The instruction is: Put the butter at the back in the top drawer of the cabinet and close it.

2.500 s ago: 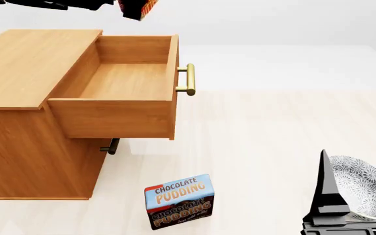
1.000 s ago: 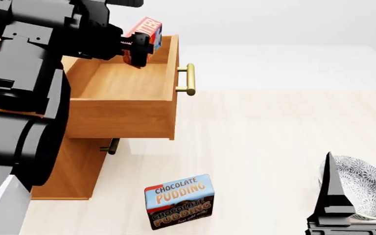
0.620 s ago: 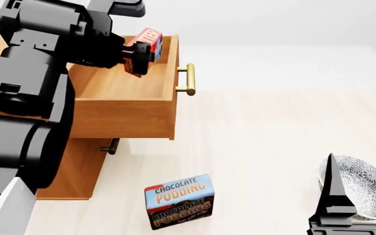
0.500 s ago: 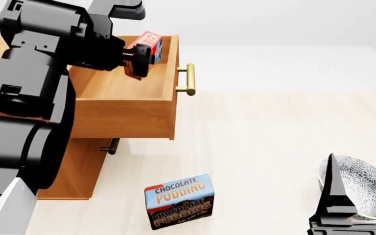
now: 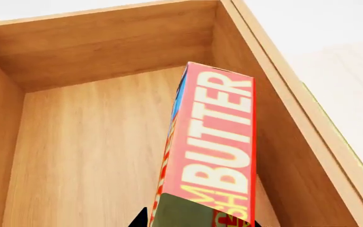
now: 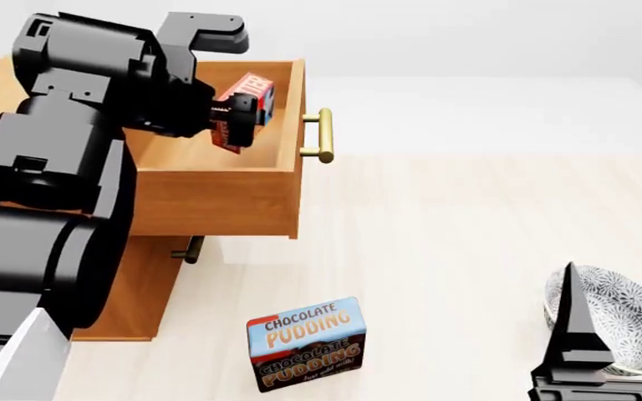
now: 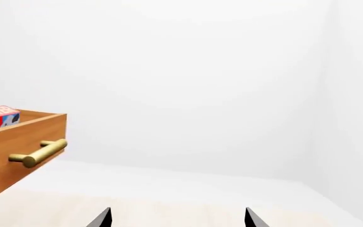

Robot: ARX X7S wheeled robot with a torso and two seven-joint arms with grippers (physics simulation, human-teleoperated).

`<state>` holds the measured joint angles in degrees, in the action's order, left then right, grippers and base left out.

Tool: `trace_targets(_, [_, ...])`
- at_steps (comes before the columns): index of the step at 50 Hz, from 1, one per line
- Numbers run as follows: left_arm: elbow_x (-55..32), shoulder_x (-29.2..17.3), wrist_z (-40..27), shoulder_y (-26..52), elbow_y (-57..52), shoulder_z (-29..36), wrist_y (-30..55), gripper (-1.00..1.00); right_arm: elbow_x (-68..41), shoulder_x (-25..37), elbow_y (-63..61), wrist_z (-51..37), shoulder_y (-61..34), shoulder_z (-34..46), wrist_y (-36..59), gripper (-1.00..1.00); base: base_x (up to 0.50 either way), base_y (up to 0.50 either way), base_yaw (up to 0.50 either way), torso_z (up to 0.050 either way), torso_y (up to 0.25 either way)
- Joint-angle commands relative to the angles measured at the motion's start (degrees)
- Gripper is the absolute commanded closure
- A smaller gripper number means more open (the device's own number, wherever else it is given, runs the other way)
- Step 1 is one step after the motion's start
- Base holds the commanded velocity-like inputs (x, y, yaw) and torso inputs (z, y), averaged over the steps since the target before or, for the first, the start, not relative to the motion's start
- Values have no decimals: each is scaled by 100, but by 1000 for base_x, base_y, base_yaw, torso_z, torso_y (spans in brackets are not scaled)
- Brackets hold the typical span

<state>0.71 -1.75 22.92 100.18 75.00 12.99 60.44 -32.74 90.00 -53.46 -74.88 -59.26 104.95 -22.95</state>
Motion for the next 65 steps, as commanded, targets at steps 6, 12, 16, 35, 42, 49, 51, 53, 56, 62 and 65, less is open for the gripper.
trace_targets(6, [-94, 41, -246, 33, -1, -203, 174, 100, 27, 0, 170, 6, 70, 43, -203, -100, 0, 0, 0, 0, 2])
trace_targets(12, [-93, 50, -277, -5, -1, -229, 182, 100, 62, 0, 228, -5, 106, 73, -282, -100, 0, 0, 0, 0, 2])
trace_targets(16, [-94, 53, -296, -31, -1, -244, 190, 100, 74, 0, 263, -12, 123, 87, -324, -100, 0, 0, 0, 0, 0])
trace_targets(35, [-101, 45, -379, -108, -1, -364, 272, 100, 138, 0, 286, -102, 165, 112, -385, -100, 0, 0, 0, 1, 1])
trace_targets(42, [-97, 28, -397, -123, -1, -422, 291, 100, 140, 0, 266, -111, 162, 101, -366, -100, 0, 0, 0, 1, 1])
trace_targets(49, [-95, 4, -449, -142, -1, -501, 315, 100, 147, 0, 278, -115, 170, 103, -379, -100, 0, 0, 0, 0, 0])
trace_targets(51, [-95, -4, -473, -136, -1, -530, 330, 100, 146, 0, 276, -114, 170, 100, -373, -100, 0, 0, 0, 0, 0])
trace_targets(53, [-92, -8, -486, -134, -1, -548, 347, 100, 138, 0, 272, -113, 166, 95, -366, -100, 0, 0, -1, 0, 5])
trace_targets(56, [-92, -12, -507, -138, -1, -579, 373, 100, 143, 0, 268, -119, 168, 94, -362, -100, 0, 0, 0, 0, 0])
trace_targets(62, [-87, -9, -521, -154, -1, -617, 434, 100, 154, 0, 278, -128, 177, 97, -381, -100, 0, 0, 0, 0, 0])
trace_targets(65, [-87, -11, -532, -155, -1, -634, 455, 100, 150, 0, 278, -128, 177, 94, -378, -100, 0, 0, 0, 0, 3])
